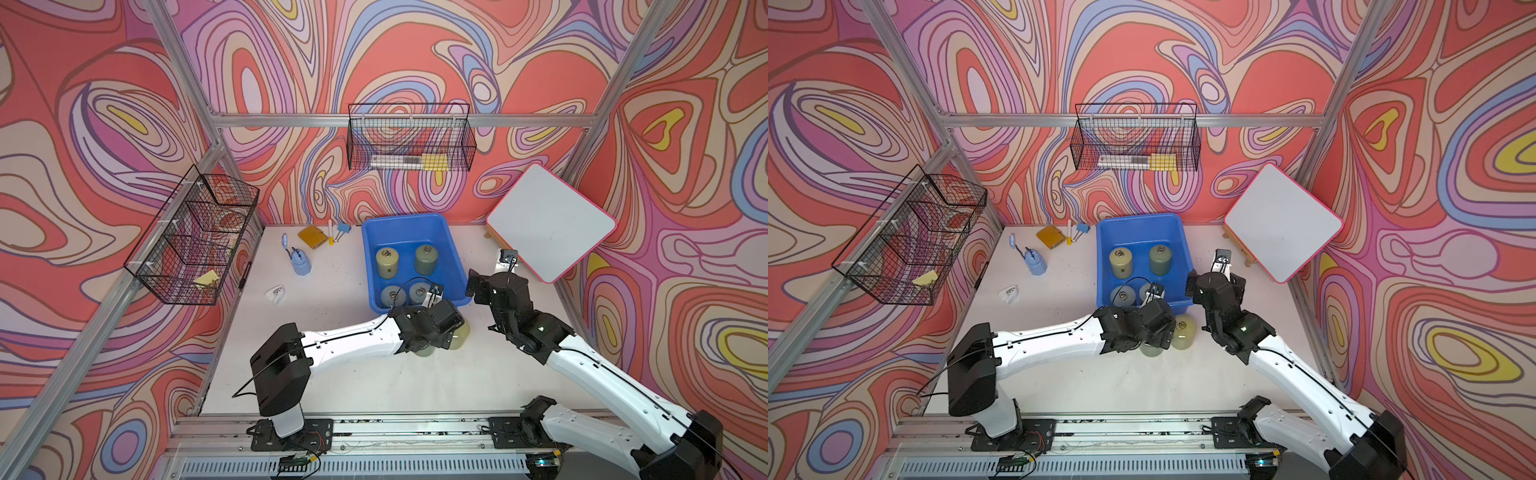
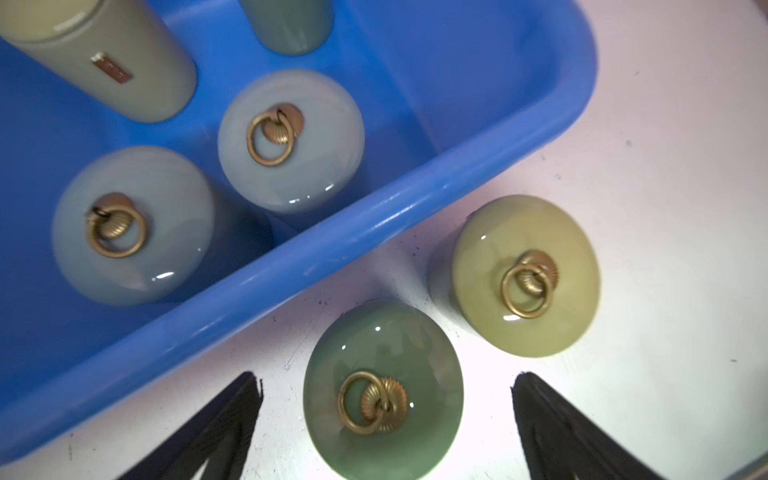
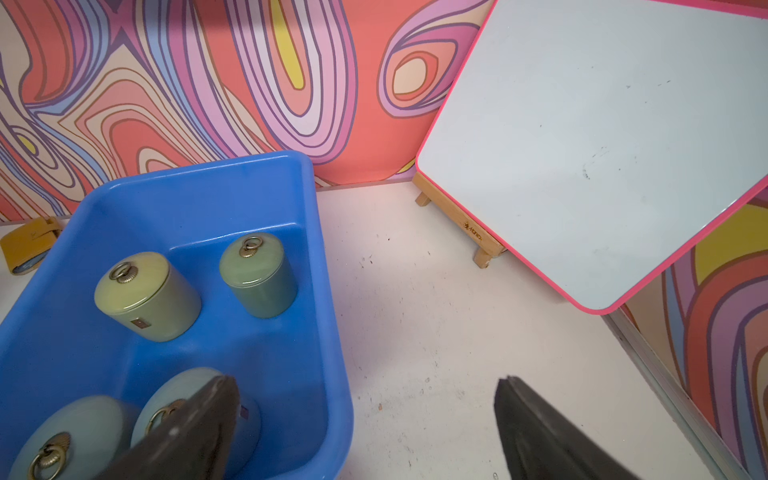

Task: Take the tea canister out of the basket
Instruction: Place the tea canister at the center of the board.

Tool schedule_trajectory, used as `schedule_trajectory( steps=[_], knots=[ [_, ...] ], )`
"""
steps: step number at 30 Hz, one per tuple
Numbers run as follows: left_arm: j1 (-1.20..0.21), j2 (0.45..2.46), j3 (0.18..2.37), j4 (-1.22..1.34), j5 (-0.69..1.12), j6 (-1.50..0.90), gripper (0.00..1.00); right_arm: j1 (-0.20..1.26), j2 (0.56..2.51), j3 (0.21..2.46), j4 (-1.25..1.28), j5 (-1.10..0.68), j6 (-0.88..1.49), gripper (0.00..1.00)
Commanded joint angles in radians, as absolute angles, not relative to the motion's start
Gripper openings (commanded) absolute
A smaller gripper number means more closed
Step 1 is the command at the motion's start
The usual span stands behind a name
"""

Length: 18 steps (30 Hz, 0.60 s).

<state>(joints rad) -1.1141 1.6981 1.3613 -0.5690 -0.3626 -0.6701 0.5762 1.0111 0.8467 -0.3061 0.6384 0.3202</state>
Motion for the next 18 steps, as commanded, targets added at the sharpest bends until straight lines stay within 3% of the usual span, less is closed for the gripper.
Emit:
schedule_trajectory(
  steps=[1, 9, 18],
  knots=[
    [-1.12, 1.628, 1.42, -0.701, -0.382, -0.656, 0.99, 0.571, 0.997, 0.833, -0.308, 0.644, 0.328, 0.98],
    [-1.051, 1.586, 1.567, -0.873, -0.419, -0.556, 0.99, 0.571, 1.006, 0.838, -0.309, 0.633, 0.326, 0.98],
    [-0.853, 1.632, 1.672, -0.976, -0.21, -0.395, 0.99, 0.572, 1.024, 0.845, -0.312, 0.625, 0.32, 0.98]
  ],
)
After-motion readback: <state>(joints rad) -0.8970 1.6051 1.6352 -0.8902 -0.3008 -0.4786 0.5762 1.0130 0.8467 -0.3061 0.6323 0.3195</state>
